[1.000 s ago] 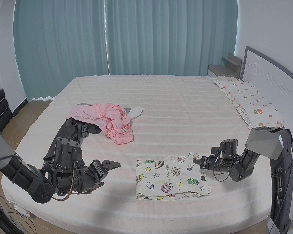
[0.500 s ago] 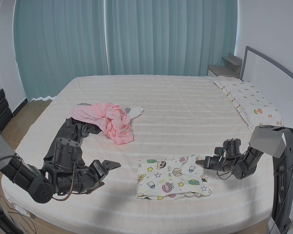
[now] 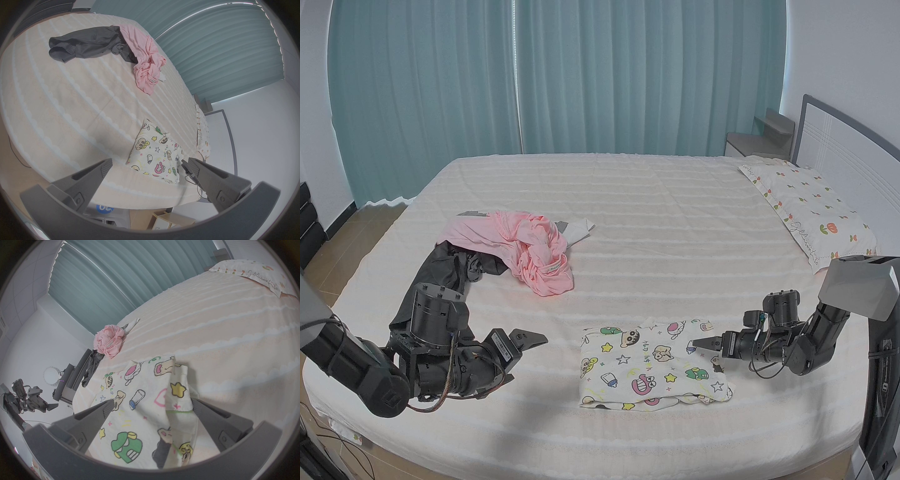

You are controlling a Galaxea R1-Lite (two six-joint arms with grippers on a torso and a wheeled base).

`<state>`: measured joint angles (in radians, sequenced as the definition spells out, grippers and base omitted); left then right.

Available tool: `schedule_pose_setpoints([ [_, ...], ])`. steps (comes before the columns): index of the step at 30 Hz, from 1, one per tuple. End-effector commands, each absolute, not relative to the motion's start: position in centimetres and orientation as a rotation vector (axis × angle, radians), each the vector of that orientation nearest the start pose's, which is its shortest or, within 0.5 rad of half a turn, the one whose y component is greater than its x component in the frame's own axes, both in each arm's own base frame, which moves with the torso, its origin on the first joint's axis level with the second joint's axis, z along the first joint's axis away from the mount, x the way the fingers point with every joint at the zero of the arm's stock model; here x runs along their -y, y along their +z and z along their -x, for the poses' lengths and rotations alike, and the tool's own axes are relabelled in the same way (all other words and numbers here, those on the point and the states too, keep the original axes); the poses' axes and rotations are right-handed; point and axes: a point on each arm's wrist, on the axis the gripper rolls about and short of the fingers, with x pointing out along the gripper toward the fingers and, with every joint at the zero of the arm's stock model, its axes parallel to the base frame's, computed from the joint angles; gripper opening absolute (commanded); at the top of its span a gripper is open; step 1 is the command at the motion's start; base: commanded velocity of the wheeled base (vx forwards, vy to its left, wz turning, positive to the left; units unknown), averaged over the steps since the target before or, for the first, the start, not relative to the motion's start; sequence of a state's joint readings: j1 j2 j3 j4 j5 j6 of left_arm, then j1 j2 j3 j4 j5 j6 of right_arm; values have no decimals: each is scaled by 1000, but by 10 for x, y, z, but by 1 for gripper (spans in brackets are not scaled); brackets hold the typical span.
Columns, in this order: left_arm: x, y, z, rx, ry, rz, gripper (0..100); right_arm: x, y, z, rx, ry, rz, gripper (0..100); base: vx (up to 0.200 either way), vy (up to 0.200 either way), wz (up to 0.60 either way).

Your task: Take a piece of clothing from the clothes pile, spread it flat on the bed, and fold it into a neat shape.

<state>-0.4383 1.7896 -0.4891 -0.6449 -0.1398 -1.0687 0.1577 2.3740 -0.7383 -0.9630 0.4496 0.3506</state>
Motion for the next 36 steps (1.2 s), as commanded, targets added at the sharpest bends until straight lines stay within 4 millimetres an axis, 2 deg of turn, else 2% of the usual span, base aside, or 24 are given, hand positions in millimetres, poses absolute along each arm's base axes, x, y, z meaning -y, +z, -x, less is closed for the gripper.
schedule_pose_setpoints([
  [1,116,82,-240,-882,-149,901,100,-66,-24,-339,-785,464,-422,100,0,0,0],
  [9,116,81,-239,-885,-151,901,100,-64,-23,-323,-819,452,-413,100,0,0,0],
  [10,116,82,-240,-885,-151,901,100,-63,-28,-314,-848,447,-413,100,0,0,0],
  [14,117,81,-240,-887,-152,900,100,-66,-29,-303,-870,453,-392,100,0,0,0],
  [24,117,80,-240,-888,-151,900,100,-73,-33,-296,-886,483,-355,100,0,0,0],
  [25,117,80,-240,-889,-150,900,100,-73,-33,-296,-886,483,-355,0,0,0,0],
  [36,117,80,-240,-891,-149,899,100,-65,-36,-286,-901,503,-265,0,0,0,0],
])
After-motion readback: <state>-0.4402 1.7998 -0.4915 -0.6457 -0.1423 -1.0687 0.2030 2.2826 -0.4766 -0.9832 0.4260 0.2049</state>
